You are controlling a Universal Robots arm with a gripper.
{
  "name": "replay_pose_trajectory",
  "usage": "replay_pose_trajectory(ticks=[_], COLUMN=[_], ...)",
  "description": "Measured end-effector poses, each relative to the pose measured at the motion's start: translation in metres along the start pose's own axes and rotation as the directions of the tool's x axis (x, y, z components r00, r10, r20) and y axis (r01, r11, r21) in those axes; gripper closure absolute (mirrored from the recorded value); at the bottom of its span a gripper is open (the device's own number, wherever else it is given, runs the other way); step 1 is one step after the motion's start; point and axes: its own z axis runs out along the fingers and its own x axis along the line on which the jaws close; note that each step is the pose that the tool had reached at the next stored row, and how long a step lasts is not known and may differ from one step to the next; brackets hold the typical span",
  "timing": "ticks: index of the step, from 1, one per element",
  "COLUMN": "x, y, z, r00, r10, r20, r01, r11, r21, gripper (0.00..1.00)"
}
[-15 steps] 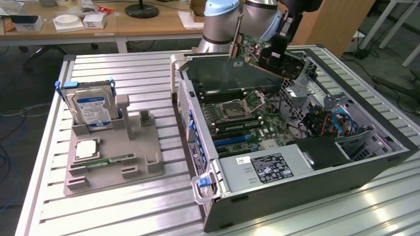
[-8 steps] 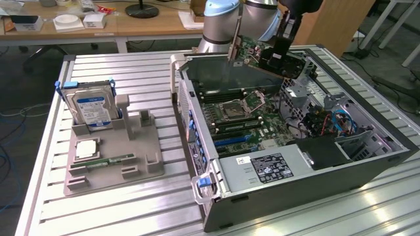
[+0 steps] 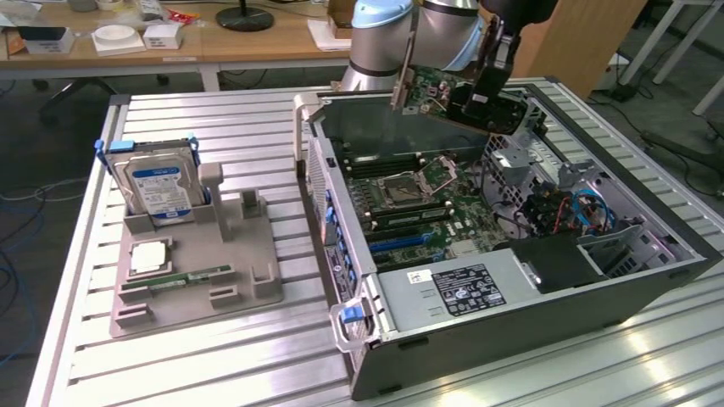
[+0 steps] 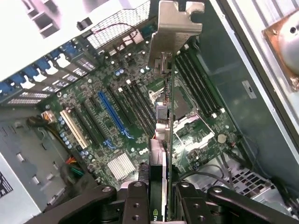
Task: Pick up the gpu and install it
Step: 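Insert the gpu into the slot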
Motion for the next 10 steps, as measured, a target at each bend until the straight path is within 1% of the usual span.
replay_pose_trajectory(ticks=[5,10], x=[0.0005,0.0009], y=[-0.0003,-0.0006], z=[0.0007,0.0012], r00=[0.9979,0.9917], r10=[-0.065,-0.129], r20=[0.0016,0.0037], r01=[0.065,0.129], r11=[0.9979,0.9917], r21=[0.001,0.0036], gripper=[0.73,0.73])
